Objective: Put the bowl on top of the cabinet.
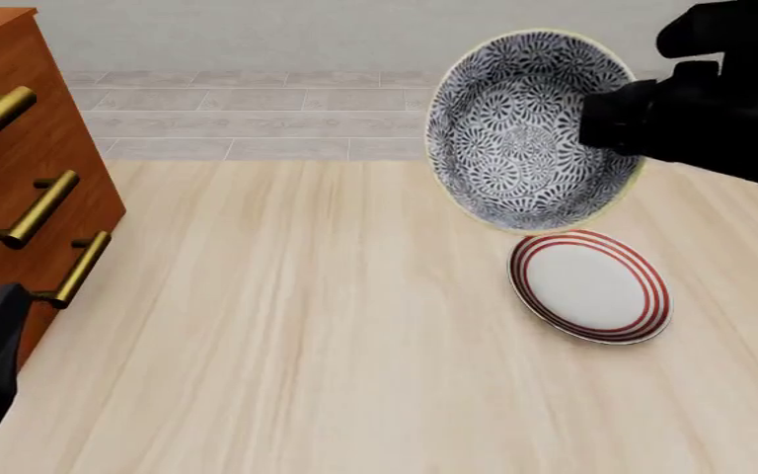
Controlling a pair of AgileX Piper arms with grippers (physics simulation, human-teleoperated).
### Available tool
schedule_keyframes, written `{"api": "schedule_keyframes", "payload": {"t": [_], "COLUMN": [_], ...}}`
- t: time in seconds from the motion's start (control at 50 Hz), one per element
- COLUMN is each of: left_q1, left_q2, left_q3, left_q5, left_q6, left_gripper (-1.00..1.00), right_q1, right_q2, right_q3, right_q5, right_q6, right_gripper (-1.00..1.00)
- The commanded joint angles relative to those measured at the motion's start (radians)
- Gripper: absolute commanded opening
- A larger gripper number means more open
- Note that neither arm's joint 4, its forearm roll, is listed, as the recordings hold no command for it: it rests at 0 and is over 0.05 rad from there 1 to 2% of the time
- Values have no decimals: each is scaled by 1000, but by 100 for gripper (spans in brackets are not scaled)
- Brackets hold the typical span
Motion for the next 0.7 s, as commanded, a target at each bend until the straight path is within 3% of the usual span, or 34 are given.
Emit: {"api": "schedule_keyframes", "payload": {"t": [0.02,0.48,0.54,0.7], "left_q1": [-2,-32,-59,-107], "left_q2": [8,19,11,34], "left_q3": [1,-1,-15,-90], "left_q5": [-9,-10,7,25], "left_q6": [3,-9,-37,7], "left_gripper": [100,100,100,100], "right_q1": [36,78,79,88], "right_q2": [48,107,112,115], "right_q3": [-6,-2,-2,-1], "right_q5": [-50,-82,-86,-87], "right_q6": [-1,-9,-10,-18], "right_gripper": [-100,-100,-100,-100]}}
